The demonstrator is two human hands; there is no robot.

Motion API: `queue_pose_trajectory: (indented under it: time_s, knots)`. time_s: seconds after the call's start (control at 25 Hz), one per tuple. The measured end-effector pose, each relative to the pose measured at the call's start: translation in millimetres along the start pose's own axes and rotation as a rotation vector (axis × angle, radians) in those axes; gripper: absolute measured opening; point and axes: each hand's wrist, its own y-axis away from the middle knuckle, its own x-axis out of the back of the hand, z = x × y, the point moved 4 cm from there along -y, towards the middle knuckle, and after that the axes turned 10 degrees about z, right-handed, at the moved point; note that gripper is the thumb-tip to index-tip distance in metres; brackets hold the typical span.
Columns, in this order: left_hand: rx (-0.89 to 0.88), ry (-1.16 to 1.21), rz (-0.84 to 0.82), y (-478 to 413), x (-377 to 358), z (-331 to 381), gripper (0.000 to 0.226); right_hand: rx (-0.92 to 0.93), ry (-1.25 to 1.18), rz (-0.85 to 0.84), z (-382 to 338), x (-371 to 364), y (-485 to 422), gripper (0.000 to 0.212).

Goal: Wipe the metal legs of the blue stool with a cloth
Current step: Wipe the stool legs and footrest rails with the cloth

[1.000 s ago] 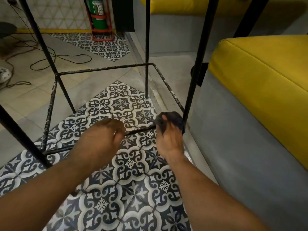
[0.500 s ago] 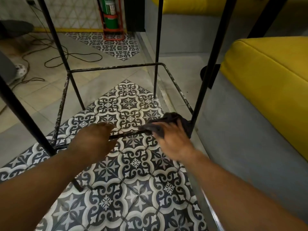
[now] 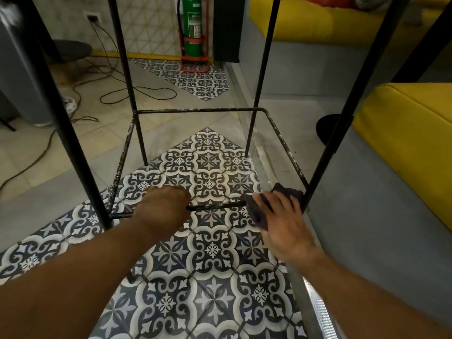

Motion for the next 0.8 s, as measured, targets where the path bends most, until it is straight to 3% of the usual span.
queue_pose_trajectory:
  time_s: [0.12,0.2,0.28,0.36,0.44,0.6,0.72,0.8]
  knots:
    - [0.015,0.014,0.006,-1.1,-2.5,-0.3,0.009,0.194,0.023,-0.179,12.4,17.3,-37.4,0.050]
    - [0.004,0.003,0.009,-2.6,-4.5,-0.3,0.007,0.199,-0.096,-0.304,16.3,23.5,-57.8,0.032]
    - [0.000,0.003,0.017,-4.1,-7.0,-0.5,0.006,0.105,-0.266,-0.323,24.8,23.9,-64.0,0.026]
    - [-0.005,0.007,0.024,-4.2,-9.0,-1.6,0.005,0.000,-0.395,-0.258,34.7,22.3,-63.8,0.035]
    - [-0.023,0.013,0.032,-2.5,-11.1,-2.4,0.006,0.025,-0.331,-0.186,34.5,16.9,-60.9,0.048]
    - [-0.051,0.002,0.032,-3.5,-11.7,-2.6,0.008,-0.083,-0.260,-0.134,31.8,0.5,-54.6,0.047]
    - [-0.051,-0.007,0.019,-3.0,-11.0,-1.8,0.008,-0.026,-0.228,-0.156,24.8,-1.7,-48.1,0.068]
    - [-0.042,-0.010,0.015,-2.6,-10.9,-2.0,0.008,0.024,-0.147,-0.073,9.2,-2.9,-41.3,0.064]
